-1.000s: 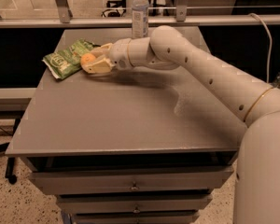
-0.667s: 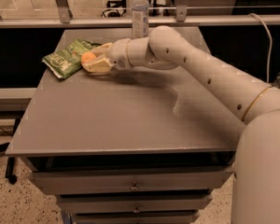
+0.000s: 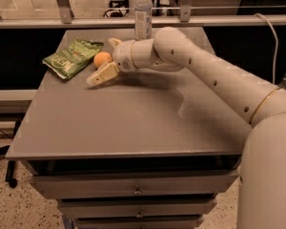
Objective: Move orange near green jalapeno chip bag
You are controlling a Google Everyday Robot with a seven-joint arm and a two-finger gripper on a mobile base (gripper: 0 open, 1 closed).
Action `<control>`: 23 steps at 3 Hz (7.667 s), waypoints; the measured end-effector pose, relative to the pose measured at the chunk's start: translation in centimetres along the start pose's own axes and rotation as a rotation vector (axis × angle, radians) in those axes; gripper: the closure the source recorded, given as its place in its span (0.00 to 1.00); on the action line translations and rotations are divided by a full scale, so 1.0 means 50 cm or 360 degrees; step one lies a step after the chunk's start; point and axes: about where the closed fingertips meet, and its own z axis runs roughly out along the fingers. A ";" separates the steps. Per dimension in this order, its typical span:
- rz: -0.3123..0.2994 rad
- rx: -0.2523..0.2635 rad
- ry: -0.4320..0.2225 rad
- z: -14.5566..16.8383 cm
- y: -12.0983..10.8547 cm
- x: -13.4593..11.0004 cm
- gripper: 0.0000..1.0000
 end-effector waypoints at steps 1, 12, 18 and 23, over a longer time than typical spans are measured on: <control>-0.0004 0.0003 -0.0020 -0.016 0.002 -0.015 0.00; -0.0072 -0.0016 -0.0168 -0.003 0.006 -0.031 1.00; -0.0058 -0.0034 -0.0092 0.024 -0.008 -0.007 0.00; -0.0046 0.0344 -0.0047 -0.413 -0.028 -0.046 0.00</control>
Offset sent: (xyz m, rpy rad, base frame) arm -0.0207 -0.0146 0.0366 0.0340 -0.0370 0.0177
